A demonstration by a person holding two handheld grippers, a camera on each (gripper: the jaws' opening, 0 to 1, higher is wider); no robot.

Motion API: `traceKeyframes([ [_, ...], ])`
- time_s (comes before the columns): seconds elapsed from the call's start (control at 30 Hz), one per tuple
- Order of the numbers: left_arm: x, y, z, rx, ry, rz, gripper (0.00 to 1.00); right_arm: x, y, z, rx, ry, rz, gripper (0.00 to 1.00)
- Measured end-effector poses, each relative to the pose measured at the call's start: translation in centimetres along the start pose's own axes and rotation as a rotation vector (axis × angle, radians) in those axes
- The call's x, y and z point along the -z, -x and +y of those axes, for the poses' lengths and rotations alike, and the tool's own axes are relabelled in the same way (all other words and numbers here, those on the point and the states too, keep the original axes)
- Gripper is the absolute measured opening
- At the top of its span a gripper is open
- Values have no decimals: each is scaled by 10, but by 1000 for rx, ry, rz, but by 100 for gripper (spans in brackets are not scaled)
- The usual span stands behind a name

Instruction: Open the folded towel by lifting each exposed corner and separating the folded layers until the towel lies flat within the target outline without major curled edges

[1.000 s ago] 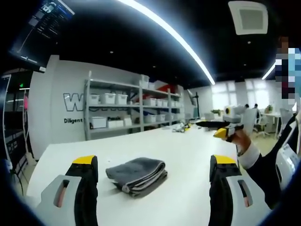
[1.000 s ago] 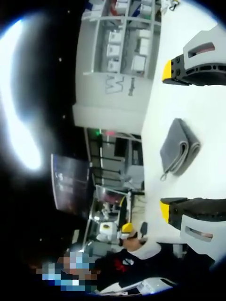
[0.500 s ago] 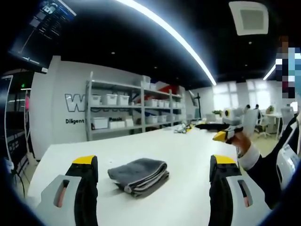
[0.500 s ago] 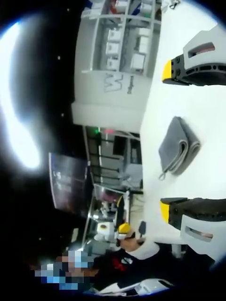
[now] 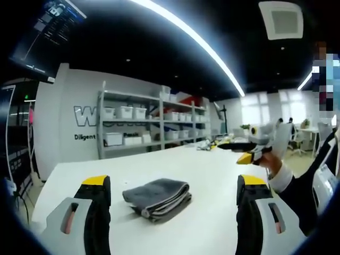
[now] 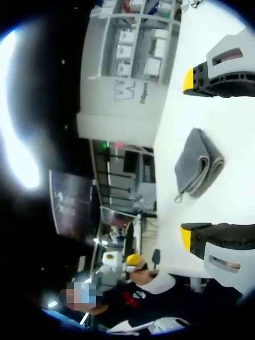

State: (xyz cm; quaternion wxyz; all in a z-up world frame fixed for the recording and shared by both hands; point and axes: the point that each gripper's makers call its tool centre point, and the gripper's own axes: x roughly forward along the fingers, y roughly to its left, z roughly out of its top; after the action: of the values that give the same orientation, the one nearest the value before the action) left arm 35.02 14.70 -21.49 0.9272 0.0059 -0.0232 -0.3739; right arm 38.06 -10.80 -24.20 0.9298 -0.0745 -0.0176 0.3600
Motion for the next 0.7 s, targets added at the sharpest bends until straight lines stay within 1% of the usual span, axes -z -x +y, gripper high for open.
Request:
traceKeyframes([
  [0.3,3,-2,2,-12,4,10,97,11,-8,-4,2,-1,10,95],
  [0.43,3,-2,0,-5,-2,10,97,13,-11,-5,6,-6,6,95],
  [0.47,3,-2,0,-3,0,9,97,13,-12,-6,8,-1,-1,94],
  [0.57,4,-2,1,-6,0,13,96,5,-15,-5,11,16,-65,94],
  [0.7,7,-2,4,-11,1,21,96,3,-19,-1,-10,5,-96,94],
])
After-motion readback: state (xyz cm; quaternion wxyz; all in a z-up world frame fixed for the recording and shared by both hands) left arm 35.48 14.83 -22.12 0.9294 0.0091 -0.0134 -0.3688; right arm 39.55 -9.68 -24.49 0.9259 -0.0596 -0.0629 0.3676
